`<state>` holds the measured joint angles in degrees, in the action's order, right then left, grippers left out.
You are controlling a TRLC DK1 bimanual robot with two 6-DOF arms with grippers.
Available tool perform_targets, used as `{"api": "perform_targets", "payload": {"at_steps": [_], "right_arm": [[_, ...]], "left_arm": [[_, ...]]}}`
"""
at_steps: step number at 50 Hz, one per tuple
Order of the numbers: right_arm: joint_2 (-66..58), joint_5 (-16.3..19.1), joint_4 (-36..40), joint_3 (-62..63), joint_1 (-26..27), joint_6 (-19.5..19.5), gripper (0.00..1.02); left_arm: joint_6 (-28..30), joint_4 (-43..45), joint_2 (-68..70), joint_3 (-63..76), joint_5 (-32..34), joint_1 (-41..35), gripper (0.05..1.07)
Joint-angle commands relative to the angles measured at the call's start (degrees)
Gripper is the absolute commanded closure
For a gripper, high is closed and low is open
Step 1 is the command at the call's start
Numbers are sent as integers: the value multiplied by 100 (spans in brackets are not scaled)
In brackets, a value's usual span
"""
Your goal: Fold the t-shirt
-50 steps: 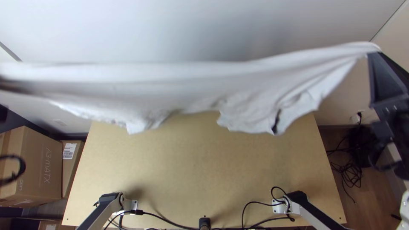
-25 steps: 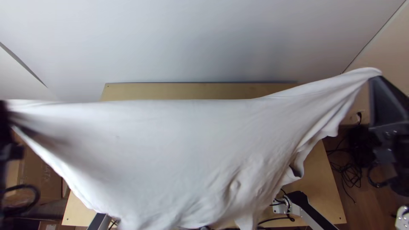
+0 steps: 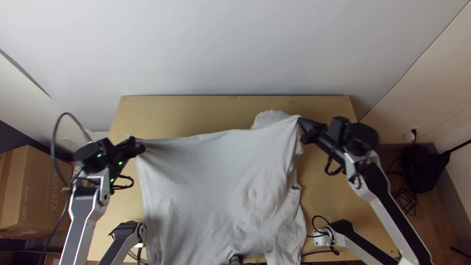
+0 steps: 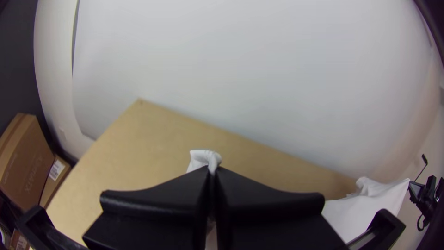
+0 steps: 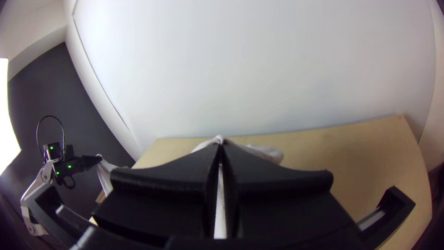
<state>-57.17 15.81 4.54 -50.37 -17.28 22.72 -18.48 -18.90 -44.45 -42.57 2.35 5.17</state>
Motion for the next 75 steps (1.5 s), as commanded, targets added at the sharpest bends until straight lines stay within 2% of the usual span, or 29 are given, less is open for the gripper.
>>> {"api": "perform_targets", "payload": {"at_steps": [1,11,25,43,70,72,73,75], "right_arm": [[-603,-61,-788,317,-56,189,100],[-1956,-61,-1605,203,111,215,100],[-3415,-61,-1974,-658,550,101,100],[-4795,-105,-2053,-2021,1042,66,100],[-6316,-149,-1921,-3849,1253,57,100],[-6368,-149,-1904,-3954,1253,66,96],[-6377,-149,-1913,-3981,1253,66,89],[-6395,-149,-1913,-4025,1262,66,65]], "left_arm": [[-94,721,-811,302,73,-69,105],[-112,1890,-2376,29,73,-69,105],[-24,2364,-4098,-1113,81,-25,105],[-42,2259,-6067,-3267,73,37,105],[-94,1107,-8581,-6958,64,-7,105],[-77,1019,-8660,-7134,64,-25,100],[-77,958,-8695,-7204,64,-42,91],[-77,879,-8730,-7336,64,-51,67]]}}
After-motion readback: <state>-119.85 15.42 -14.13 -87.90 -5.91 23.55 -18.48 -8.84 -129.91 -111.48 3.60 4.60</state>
